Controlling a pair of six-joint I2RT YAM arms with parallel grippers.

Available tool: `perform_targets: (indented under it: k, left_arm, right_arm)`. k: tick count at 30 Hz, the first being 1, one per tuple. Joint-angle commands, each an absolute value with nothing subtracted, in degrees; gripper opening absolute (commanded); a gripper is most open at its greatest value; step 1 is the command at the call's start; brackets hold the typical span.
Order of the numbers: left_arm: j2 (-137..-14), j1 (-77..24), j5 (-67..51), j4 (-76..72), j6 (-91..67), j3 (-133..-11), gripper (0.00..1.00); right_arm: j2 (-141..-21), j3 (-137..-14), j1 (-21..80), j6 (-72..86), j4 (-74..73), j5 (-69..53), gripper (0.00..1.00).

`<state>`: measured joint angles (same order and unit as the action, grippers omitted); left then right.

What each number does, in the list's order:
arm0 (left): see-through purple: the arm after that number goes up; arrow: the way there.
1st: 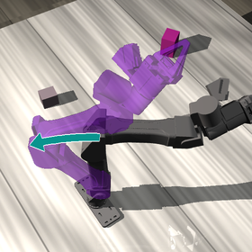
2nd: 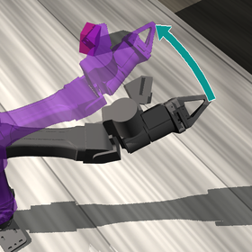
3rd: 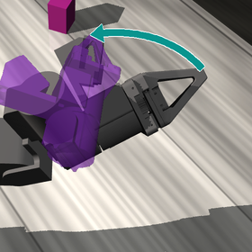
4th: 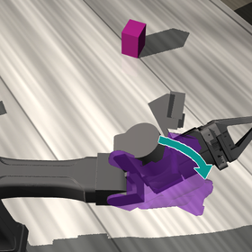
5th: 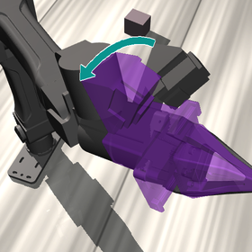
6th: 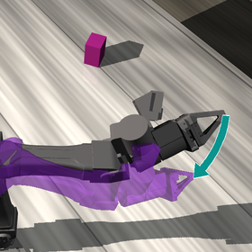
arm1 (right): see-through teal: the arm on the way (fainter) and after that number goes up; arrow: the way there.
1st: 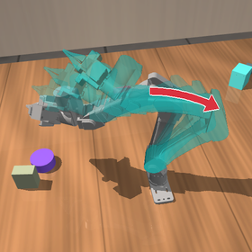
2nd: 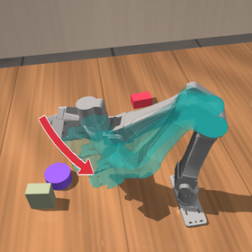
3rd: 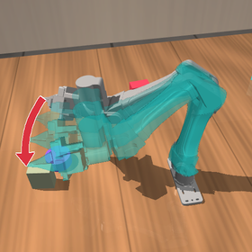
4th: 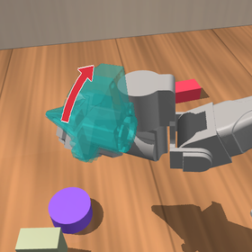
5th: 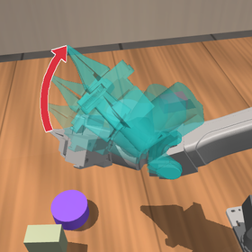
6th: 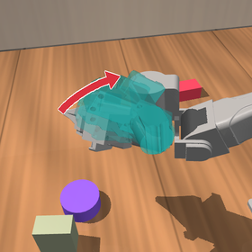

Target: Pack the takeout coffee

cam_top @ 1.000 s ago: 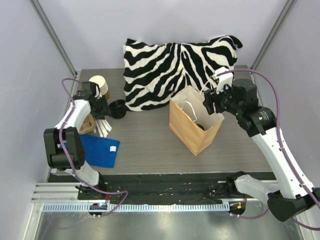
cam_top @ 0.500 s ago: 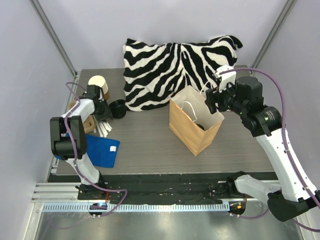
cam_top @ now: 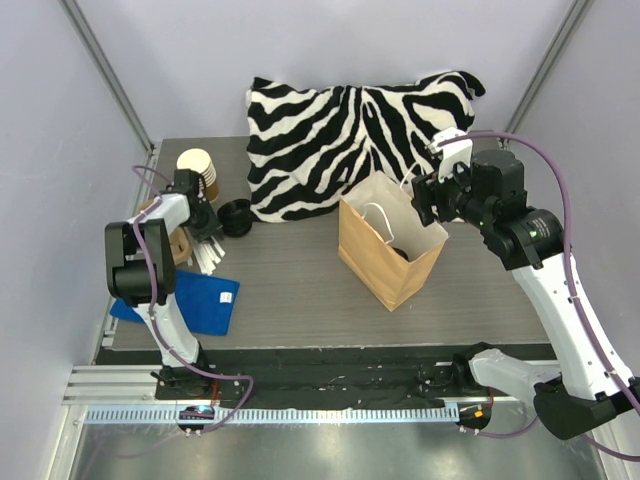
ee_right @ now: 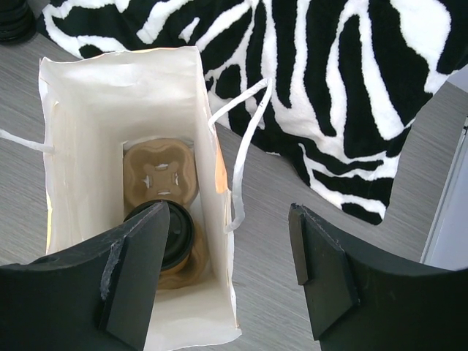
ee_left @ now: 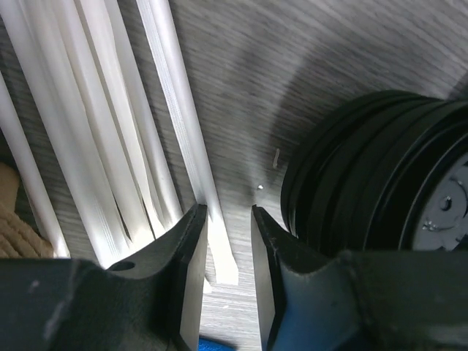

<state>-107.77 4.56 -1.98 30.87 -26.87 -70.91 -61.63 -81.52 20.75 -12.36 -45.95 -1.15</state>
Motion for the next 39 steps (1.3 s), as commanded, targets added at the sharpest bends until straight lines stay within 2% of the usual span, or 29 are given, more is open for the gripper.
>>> perform_targets:
  k: [1, 4, 10, 16, 28, 31, 35, 39]
  left_arm:
    - [-110.82, 4.92, -0.53, 30.41, -27.60, -72.16, 0.32]
    - [-111.70, 5.18, 1.23, 31.46, -28.30, -72.77, 0.24]
    - [-111.27, 5.36, 1.14, 33.66, -29.18, -72.86, 0.17]
    - [-108.73, 5.54, 0.97, 35.07, -30.41, -71.72, 0.00]
    - [-99.94, 6.06, -1.58, 39.11, -34.80, -74.00, 0.00]
    - [-98.00, 6.07, -2.55, 40.25, -35.15, -74.88, 0.00]
    - [-95.72, 6.06, -3.25, 42.01, -34.89, -76.55, 0.00]
    - [-93.87, 6.24, -3.25, 44.56, -34.72, -77.96, 0.00]
  right_arm:
    - [-61.96, -84.72, 20.57, -13.27, -45.88, -0.26, 0.74]
    - [-62.14, -85.08, 20.57, -13.53, -45.97, 1.84, 0.74]
    - [-62.05, -85.52, 20.57, -13.62, -46.49, 2.02, 0.74]
    - [-61.96, -85.52, 20.57, -13.71, -46.49, 1.93, 0.74]
    - [-61.61, -85.43, 20.65, -13.45, -45.79, 1.23, 0.75]
    - [-61.26, -85.25, 20.57, -13.45, -45.70, 0.97, 0.80]
    - [-60.65, -85.34, 20.57, -13.45, -45.53, 1.14, 0.92]
    - [-60.47, -86.22, 20.57, -13.18, -45.26, 0.79, 0.94]
